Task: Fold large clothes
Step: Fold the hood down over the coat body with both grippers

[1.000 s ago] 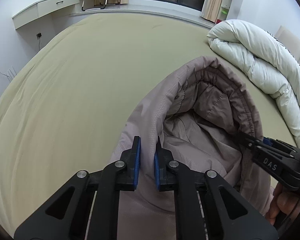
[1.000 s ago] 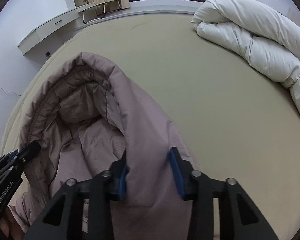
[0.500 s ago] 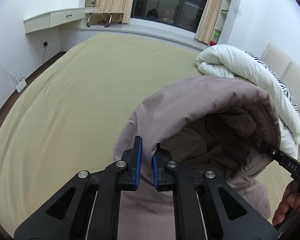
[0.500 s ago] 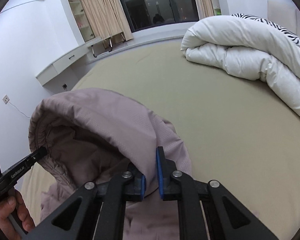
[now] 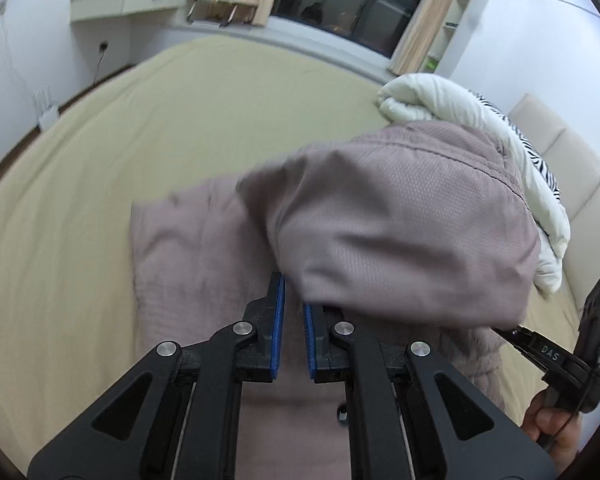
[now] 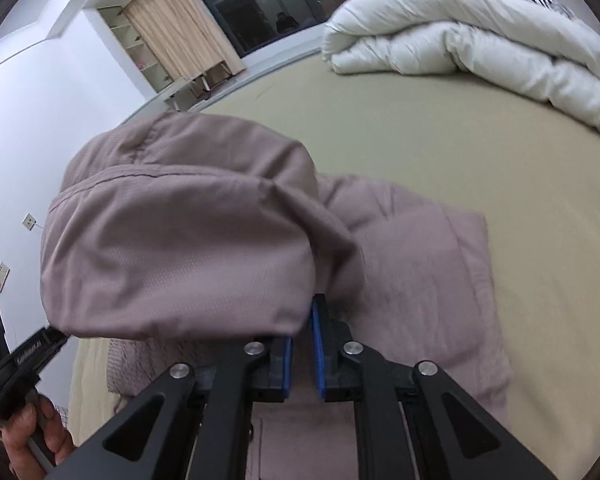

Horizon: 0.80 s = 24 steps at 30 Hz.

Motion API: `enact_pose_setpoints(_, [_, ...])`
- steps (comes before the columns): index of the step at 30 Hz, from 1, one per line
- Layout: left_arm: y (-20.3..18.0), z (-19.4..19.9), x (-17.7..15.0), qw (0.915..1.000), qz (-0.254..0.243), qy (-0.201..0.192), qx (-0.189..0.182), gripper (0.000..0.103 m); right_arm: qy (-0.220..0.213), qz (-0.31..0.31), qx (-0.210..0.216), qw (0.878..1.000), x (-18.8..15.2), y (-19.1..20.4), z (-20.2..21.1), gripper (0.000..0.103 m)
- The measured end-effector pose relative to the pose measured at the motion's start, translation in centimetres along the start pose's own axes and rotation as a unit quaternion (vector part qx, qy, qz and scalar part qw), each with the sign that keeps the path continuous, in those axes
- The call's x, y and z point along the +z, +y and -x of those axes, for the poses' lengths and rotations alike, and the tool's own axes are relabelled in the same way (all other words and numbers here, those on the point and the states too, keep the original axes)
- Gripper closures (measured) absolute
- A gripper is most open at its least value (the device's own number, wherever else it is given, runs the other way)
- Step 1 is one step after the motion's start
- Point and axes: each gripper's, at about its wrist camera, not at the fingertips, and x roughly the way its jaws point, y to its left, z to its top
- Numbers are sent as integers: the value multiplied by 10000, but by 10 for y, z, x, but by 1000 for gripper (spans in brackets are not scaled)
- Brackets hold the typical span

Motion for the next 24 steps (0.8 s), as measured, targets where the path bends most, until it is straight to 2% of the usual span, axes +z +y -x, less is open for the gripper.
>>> enact_pose_setpoints(5, [27, -3, -65, 9970, 493, 601, -16, 95, 388, -687, -272, 9965, -43, -43, -10, 95])
enact_pose_setpoints(8, [31, 22, -80, 9973, 552, 482, -64, 95, 313, -767, -335, 9960, -52, -54, 6, 94])
enact_pose_setpoints(9, [30, 32, -77, 9980, 515, 348, -80, 95, 256, -693, -348, 9967, -49, -53, 12, 78])
enact_pose_setpoints(10, [28, 43, -68, 9987, 466, 191, -114, 95, 174, -590, -343, 9975, -44, -49, 20, 53])
enact_pose_setpoints(11, [26, 51, -60, 9990, 418, 57, -146, 95, 48, -510, -290, 9983, -39, -45, 27, 45])
enact_pose_setpoints(12, [20, 62, -48, 9992, 318, -118, -195, 95, -142, -400, -209, 9989, -33, -39, 35, 42])
enact_pose_setpoints(15, [-8, 85, -12, 9978, -147, -542, -350, 95, -538, 195, -55, 9983, -1, -4, 51, 42])
enact_pose_setpoints(17, [-30, 82, 14, 9961, -522, -545, -460, 95, -566, 536, 92, 9969, 20, 20, 49, 52])
enact_pose_setpoints(19, [-47, 73, 18, 9941, -845, -510, -441, 95, -544, 858, 161, 9947, 36, 44, 43, 61])
enact_pose_setpoints(21, [-59, 49, 22, 9939, -1002, -284, -370, 95, -489, 1155, 122, 9920, 45, 63, 29, 62])
enact_pose_setpoints(22, [-62, 30, 19, 9942, -1032, 15, -289, 95, -372, 1289, 64, 9909, 45, 70, 18, 62])
enact_pose_setpoints(23, [-56, 7, 27, 9944, -1013, 242, -186, 95, -172, 1372, -4, 9904, 44, 73, 5, 62])
enact_pose_setpoints(24, [-50, -7, 19, 9946, -951, 416, -58, 95, 95, 1414, -121, 9898, 40, 73, -12, 62])
